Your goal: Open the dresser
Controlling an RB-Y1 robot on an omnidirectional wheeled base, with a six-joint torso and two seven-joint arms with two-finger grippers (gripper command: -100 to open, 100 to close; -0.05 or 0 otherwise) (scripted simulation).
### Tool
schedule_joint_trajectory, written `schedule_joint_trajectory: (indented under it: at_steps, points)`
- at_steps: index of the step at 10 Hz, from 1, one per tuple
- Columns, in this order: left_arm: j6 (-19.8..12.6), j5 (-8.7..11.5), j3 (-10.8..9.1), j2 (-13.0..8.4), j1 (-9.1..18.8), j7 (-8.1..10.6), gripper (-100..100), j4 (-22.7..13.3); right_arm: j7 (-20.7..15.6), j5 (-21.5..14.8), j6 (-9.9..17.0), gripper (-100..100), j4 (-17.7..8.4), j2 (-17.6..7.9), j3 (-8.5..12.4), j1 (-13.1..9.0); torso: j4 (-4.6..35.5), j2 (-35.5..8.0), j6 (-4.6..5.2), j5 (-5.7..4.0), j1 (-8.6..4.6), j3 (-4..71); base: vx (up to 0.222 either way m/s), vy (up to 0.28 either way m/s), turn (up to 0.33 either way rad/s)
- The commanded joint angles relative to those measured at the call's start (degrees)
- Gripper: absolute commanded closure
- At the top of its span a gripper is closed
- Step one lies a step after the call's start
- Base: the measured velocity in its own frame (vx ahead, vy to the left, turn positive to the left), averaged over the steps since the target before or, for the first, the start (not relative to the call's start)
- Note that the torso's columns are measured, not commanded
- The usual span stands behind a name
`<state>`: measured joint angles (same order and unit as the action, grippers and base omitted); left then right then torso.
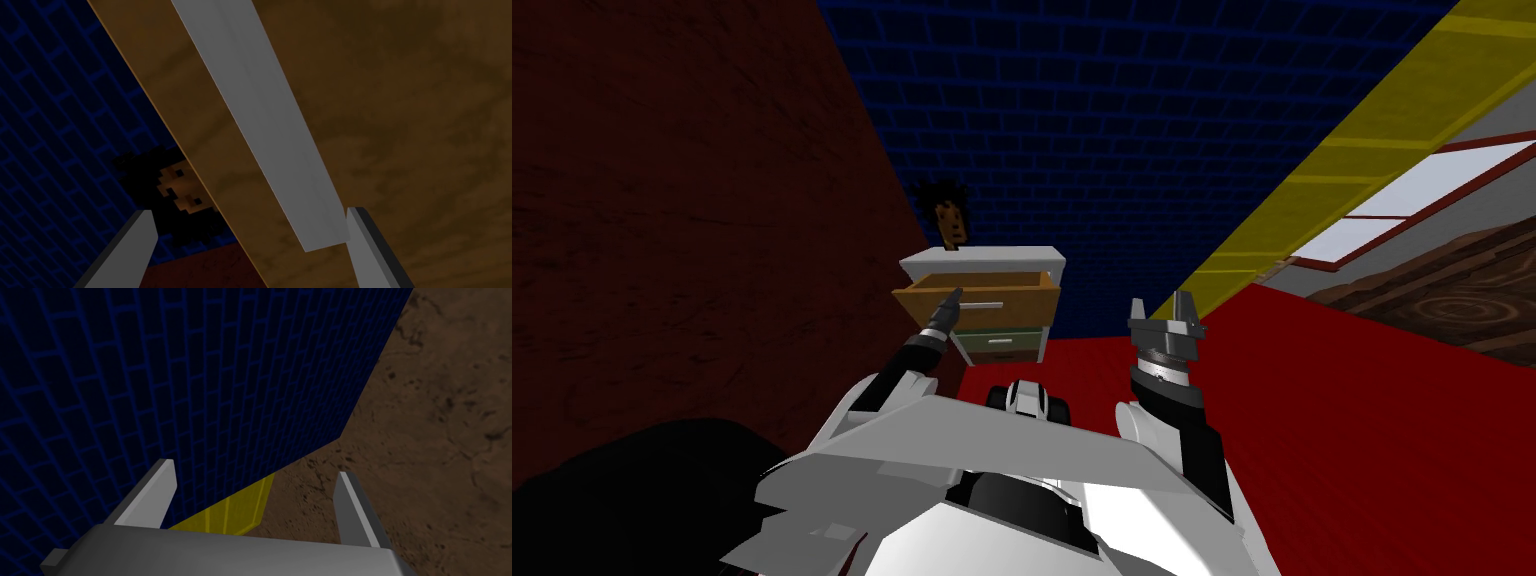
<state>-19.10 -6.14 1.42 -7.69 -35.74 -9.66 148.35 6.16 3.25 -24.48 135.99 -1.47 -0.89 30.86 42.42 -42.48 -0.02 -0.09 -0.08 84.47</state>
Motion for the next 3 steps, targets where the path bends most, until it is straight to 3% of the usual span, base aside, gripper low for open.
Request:
schedule_joint_trajectory:
  at_steps: [1, 3]
  points:
    - [-0.1, 0.0, 0.02, 0.0, 0.0, 0.01, 0, -0.1, 0.0, 0.0, 0.0, 0, 0.0, 0.0, 0.0, 0.0, 0.0, 0.1, 0.0, 0.02, 0.02, 0.0, 0.0, 0.0, 0.0]
    - [-0.1, 0.0, 0.03, 0.0, -0.1, 0.01, 0, -0.2, 0.0, 0.0, 0.0, 0, 0.0, 0.0, 0.0, 0.0, -0.1, 0.2, 0.01, 0.05, 0.05, 0.1, 0.0, 0.0, 0.0]
